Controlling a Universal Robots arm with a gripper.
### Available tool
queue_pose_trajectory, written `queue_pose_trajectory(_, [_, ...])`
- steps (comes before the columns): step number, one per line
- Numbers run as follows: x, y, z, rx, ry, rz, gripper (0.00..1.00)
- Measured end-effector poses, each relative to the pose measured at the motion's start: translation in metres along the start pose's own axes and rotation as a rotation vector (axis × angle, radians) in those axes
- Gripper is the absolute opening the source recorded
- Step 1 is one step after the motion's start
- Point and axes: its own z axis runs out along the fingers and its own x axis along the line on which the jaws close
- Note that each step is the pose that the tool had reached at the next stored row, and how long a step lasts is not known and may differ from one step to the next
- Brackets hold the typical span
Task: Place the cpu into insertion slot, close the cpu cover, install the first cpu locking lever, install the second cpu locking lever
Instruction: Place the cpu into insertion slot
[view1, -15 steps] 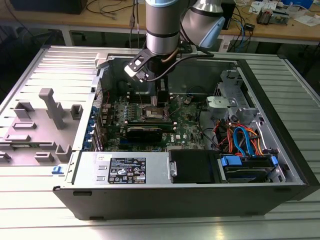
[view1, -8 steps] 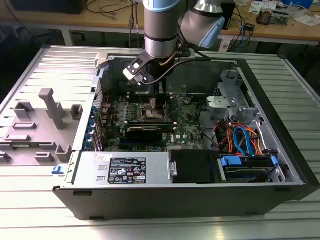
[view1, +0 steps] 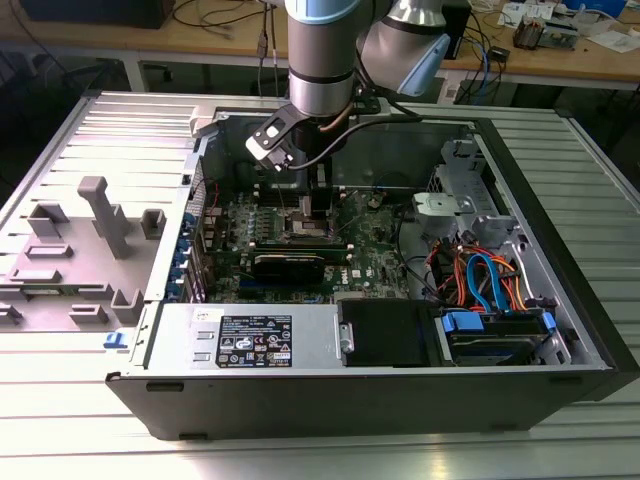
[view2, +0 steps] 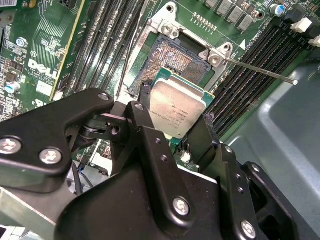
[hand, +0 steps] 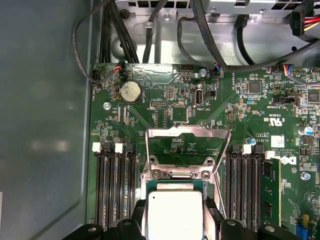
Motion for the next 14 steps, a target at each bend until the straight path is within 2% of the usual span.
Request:
queue_pose_trajectory(5, [0.0,-0.0001,0.0016,-0.0022,-0.0009,0.0,0.54])
queue_pose_trajectory(14, [0.0005,-0.0067,0.0124,-0.0042,-0.0021,0.0,0.54])
